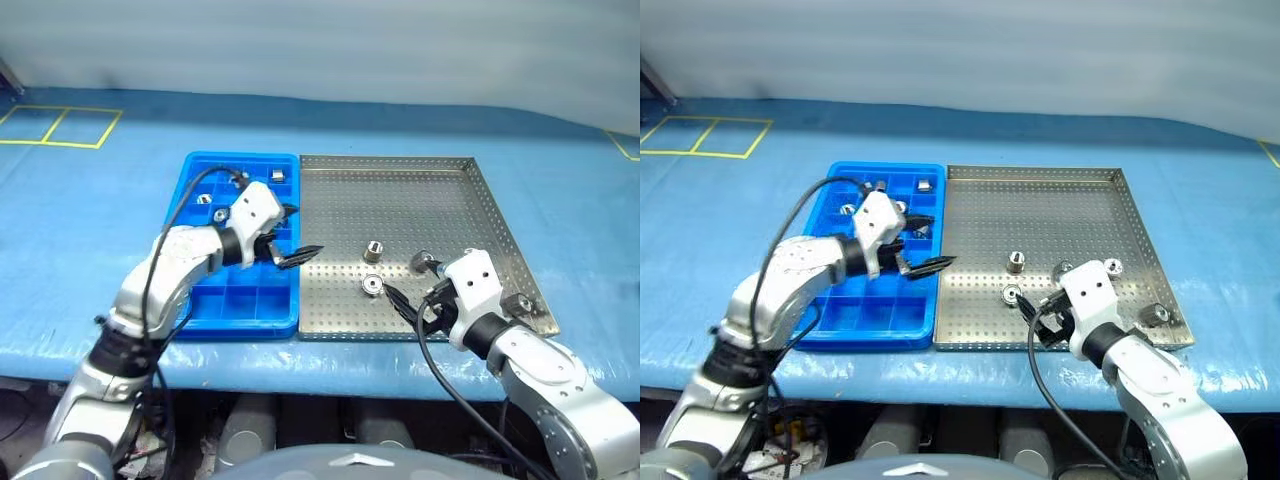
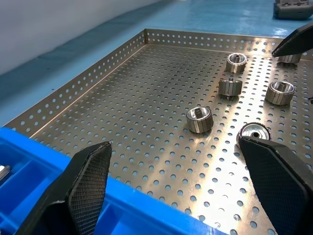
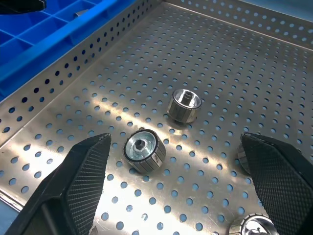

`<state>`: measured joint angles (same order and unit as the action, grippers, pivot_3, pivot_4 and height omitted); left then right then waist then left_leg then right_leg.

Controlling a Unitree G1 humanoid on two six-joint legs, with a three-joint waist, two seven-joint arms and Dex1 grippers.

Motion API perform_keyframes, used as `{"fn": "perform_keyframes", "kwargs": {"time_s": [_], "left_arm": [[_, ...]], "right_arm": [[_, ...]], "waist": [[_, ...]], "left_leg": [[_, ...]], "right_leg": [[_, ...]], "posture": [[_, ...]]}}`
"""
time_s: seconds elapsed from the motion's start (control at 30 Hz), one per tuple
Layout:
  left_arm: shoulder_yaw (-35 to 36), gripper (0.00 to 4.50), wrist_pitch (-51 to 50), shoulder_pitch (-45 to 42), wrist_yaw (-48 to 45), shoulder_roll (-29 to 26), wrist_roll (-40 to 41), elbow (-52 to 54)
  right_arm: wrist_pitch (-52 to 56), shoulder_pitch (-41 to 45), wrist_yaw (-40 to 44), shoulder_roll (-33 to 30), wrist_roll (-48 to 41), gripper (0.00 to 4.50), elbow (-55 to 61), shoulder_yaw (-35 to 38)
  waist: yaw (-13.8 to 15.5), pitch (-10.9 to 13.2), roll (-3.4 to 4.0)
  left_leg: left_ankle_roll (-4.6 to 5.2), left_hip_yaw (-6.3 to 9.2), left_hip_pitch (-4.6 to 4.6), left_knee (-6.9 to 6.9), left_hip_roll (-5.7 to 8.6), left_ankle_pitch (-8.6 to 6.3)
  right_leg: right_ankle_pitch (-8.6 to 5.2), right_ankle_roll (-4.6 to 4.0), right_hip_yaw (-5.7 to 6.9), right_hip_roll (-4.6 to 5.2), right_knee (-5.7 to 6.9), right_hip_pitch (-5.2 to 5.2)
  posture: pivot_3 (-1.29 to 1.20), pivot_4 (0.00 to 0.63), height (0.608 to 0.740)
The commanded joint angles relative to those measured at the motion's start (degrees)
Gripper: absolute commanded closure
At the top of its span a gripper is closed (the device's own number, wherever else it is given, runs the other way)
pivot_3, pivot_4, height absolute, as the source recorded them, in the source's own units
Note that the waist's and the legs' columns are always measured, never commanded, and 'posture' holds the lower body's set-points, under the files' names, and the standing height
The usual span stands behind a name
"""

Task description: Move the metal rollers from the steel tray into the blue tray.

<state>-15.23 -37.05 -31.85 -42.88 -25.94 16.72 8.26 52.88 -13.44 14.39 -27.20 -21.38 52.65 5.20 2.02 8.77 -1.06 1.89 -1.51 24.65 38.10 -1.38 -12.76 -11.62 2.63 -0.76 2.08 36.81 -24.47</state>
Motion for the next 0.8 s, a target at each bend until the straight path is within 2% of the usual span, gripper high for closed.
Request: {"fn": "perform_keyframes", "kwargs": {"time_s": [0.03, 0.1, 0.23, 0.5, 0.8], "left_arm": [[-3.3, 0.0, 1.0, -6.1, -0.5, 3.5, -2.8, -6.2], [-4.3, 0.0, 2.1, -8.3, -1.1, 5.4, -3.7, -9.8], [-7.1, 0.0, 7.7, -14.5, -0.9, 12.9, -7.4, -22.8], [-6.5, 0.0, 15.9, -21.0, 2.9, 23.6, -12.7, -44.3], [-7.8, 0.0, 19.3, -22.8, 3.4, 27.0, -18.7, -55.5]], "right_arm": [[-1.3, -1.8, -1.3, 0.8, 0.6, 0.02, 3.9, 1.5], [-1.4, -2.7, -1.7, 1.2, 0.8, 0.02, 4.6, 1.7], [-1.6, -5.8, -3.6, 2.8, 1.6, 0.02, 7.0, 1.9], [-5.6, -10.2, -7.1, 3.7, 1.9, 0.02, 7.3, 1.2], [-8.7, -12.3, -9.8, 3.4, 1.4, 0.02, 7.3, 0.3]], "waist": [[-0.4, 0.0, 0.0], [-0.9, 0.0, 0.02], [-1.4, 0.0, 0.02], [-3.6, 0.0, 0.01], [-4.7, 0.0, 0.01]], "left_leg": [[0.0, 0.0, -0.01, 0.0, 0.14, 0.0], [0.0, 0.03, 0.0, -0.02, 0.16, 0.0], [0.0, 0.04, -0.02, -0.02, 0.15, 0.0], [0.03, -0.03, 0.0, 0.02, 0.16, -0.02], [0.03, -0.07, -0.03, 0.01, 0.11, -0.02]], "right_leg": [[0.0, 0.0, -0.01, -0.02, 0.0, 0.0], [0.0, 0.0, -0.01, -0.05, 0.0, -0.01], [-0.01, -0.01, -0.05, -0.11, 0.02, 0.0], [0.03, 0.05, -0.2, -0.12, 0.01, -0.04], [0.04, 0.06, -0.25, -0.14, 0.02, -0.05]], "posture": [[-0.01, 0.15, 0.74], [-0.02, 0.15, 0.74], [-0.07, 0.15, 0.74], [-0.13, 0.15, 0.74], [-0.17, 0.15, 0.74]]}}
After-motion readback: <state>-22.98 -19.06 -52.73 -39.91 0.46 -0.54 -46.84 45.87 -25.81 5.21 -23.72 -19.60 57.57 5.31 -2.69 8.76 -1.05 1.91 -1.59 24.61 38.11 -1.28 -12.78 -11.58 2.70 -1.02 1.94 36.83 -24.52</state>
